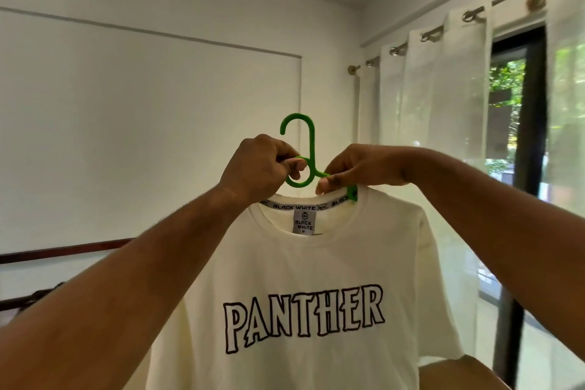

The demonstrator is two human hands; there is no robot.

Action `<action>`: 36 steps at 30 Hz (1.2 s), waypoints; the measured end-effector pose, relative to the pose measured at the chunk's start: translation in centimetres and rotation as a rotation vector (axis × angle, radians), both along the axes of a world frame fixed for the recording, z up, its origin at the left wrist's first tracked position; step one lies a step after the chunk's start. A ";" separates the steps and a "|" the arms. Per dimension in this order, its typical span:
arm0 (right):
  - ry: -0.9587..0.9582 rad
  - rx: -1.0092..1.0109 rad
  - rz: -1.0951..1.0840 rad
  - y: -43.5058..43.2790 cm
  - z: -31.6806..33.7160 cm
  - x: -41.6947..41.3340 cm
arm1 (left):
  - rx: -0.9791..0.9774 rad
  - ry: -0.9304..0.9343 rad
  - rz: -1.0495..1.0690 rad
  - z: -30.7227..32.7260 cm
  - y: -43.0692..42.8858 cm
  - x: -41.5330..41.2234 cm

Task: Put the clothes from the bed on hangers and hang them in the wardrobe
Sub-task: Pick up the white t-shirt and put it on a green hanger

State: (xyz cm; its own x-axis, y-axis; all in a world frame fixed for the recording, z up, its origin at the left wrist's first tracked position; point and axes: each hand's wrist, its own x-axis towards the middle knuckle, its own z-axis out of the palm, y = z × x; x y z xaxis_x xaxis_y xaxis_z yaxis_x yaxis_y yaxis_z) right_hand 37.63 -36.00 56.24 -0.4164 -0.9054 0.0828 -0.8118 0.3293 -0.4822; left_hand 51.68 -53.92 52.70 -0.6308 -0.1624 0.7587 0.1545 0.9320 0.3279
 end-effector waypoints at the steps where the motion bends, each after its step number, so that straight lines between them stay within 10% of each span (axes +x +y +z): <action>1: 0.086 0.047 -0.057 0.6 -0.3 -0.4 | 0.007 -0.002 -0.022 -0.2 0.3 -0.8; 16: 0.168 -0.572 -0.385 16.3 -6.4 -8.9 | -0.035 -0.036 -0.301 -1.3 13.6 -16.1; 27: 0.208 0.077 -0.816 42.4 -6.5 -13.9 | -0.025 0.004 -0.532 -2.3 33.2 -28.5; 36: 0.129 -0.025 -1.112 61.2 -7.8 -12.8 | 0.065 -0.116 -0.768 -1.5 50.0 -37.0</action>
State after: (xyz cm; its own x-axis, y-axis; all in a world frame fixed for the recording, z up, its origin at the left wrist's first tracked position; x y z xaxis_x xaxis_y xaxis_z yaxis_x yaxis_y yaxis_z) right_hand 24.83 25.18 48.47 -0.9799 -0.0320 0.1969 -0.1161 0.8941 -0.4325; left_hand 14.69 -3.88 51.21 -0.6591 0.3108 0.6848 0.7104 0.5559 0.4315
